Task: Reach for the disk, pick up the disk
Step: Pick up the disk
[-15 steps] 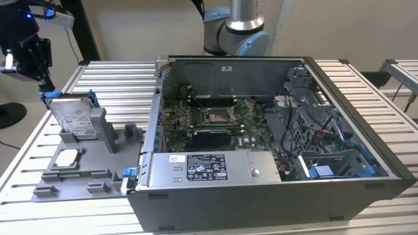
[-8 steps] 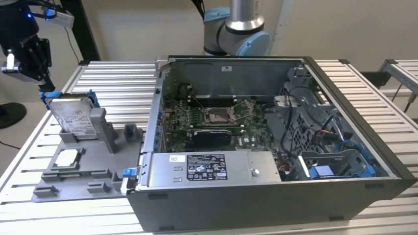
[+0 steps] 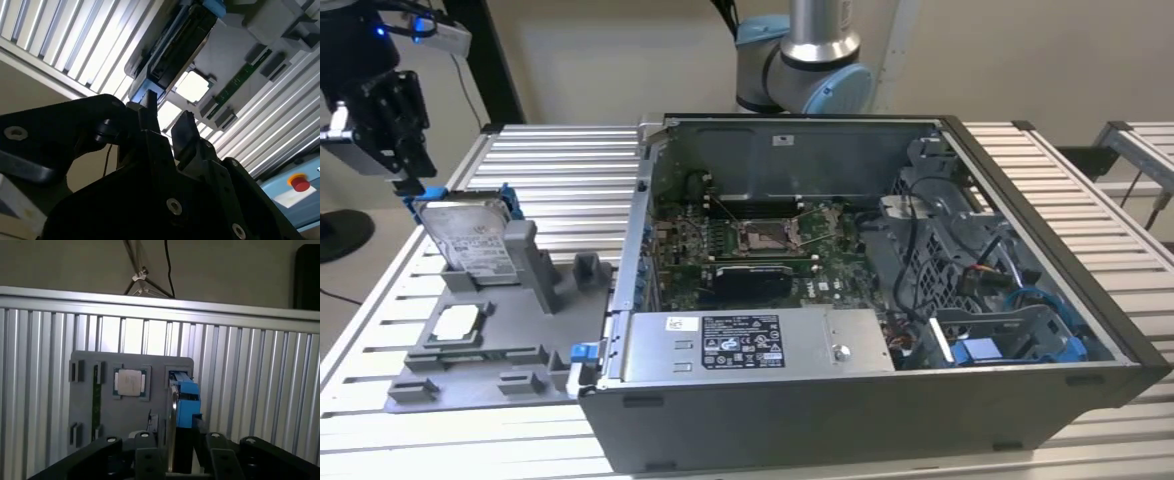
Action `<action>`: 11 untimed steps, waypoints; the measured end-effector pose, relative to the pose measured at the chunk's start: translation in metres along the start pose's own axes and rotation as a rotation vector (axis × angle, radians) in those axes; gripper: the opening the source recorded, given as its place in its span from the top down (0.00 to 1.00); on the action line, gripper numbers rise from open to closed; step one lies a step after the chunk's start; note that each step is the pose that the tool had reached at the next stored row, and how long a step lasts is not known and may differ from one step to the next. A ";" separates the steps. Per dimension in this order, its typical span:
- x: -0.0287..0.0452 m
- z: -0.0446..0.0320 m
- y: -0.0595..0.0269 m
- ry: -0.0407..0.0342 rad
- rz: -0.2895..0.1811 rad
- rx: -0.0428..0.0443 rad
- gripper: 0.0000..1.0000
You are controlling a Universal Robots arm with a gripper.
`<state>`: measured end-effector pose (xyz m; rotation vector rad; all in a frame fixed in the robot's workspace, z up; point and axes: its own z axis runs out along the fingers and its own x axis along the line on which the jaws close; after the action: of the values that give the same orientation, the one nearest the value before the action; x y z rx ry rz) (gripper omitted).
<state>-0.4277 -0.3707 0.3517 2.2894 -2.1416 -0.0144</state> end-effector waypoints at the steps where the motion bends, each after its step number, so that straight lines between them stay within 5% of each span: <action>1: 0.0000 0.0000 0.0000 0.0000 -0.003 -0.0001 1.00; 11: -0.0021 0.0014 -0.0001 0.0003 -0.026 0.0000 1.00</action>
<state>-0.4277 -0.3685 0.3504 2.3165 -2.1121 -0.0143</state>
